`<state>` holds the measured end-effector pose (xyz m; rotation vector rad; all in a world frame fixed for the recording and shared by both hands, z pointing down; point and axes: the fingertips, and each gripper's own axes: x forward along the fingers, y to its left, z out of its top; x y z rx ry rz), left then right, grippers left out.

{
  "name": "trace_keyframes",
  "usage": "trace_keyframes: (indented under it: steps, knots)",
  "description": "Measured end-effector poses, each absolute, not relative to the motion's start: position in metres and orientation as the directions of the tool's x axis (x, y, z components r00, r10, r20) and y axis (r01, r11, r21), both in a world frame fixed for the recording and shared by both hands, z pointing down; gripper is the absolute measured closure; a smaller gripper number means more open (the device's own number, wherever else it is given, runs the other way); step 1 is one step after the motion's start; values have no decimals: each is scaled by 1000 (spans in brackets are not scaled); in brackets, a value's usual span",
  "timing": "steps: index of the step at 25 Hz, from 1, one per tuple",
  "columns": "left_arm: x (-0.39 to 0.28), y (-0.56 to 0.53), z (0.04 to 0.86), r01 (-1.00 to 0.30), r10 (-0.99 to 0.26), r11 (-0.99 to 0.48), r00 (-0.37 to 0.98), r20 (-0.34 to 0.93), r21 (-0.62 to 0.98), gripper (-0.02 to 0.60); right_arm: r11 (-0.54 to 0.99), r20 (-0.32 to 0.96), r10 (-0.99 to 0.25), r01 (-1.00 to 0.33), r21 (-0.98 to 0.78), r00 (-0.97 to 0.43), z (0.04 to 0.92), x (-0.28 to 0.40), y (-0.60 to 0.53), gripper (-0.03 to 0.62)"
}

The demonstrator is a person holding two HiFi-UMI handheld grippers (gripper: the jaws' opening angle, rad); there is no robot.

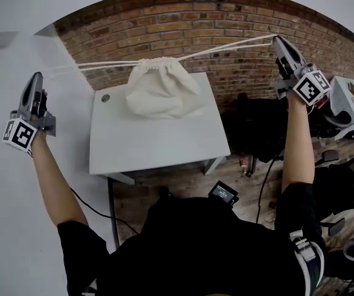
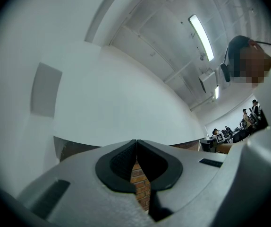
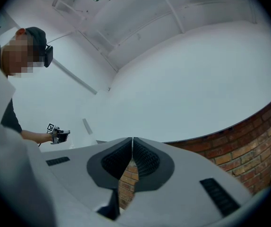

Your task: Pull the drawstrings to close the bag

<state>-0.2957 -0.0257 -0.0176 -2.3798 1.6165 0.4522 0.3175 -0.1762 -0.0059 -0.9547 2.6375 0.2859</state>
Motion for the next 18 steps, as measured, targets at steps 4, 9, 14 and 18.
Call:
trace_keyframes:
  steps: [4,9,14,18]
  knots:
    - [-294,-22,-18,-933,-861,-360,338,-379,-14,561,753,-373,-588,-654,72,-718,-7,324,-176,582]
    - [-289,-19,-16,-933,-862,-360,337,-378,-10,561,756,-373,-586,-651,66,-719,-4,330,-174,582]
    - [-282,-12,-18,-935,-864,-354,324,-385,8,561,761,-380,-581,-646,60,-720,-1,337,-170,582]
    - [-280,-5,-16,-936,-864,-351,319,-390,12,561,767,-382,-577,-640,52,-722,1,341,-168,582]
